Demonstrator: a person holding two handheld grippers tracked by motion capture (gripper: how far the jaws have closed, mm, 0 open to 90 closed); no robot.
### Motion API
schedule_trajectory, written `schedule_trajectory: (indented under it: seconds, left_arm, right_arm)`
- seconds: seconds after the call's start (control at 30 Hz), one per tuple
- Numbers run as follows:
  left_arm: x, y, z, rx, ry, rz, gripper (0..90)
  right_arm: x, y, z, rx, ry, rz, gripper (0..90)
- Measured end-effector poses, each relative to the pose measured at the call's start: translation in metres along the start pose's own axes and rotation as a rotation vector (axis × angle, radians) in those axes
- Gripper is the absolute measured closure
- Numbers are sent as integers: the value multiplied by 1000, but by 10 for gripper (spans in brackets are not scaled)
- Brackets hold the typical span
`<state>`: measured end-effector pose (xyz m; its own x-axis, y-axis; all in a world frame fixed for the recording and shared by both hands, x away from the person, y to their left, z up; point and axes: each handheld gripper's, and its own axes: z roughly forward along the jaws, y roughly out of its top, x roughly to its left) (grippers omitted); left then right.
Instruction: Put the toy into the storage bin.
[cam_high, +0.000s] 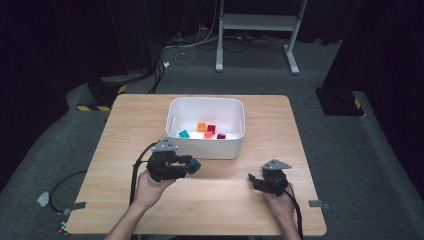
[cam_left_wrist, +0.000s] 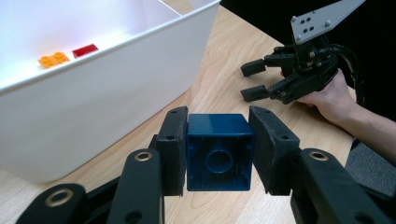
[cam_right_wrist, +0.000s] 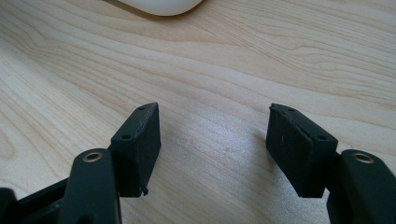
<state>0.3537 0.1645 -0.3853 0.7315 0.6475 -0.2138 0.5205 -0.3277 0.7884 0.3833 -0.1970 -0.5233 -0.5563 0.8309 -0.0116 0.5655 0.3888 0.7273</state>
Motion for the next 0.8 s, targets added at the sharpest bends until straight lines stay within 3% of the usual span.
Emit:
schedule_trajectory:
  seconds: [0.6, 0.8]
  left_arm:
    - [9, 22, -11, -16, 16, 10, 587]
    - [15, 26, -12, -23, 10, -9, 587]
  right_arm:
    - [0, 0, 0, 0, 1, 0, 353]
    - [0, 0, 0, 0, 1, 0, 352]
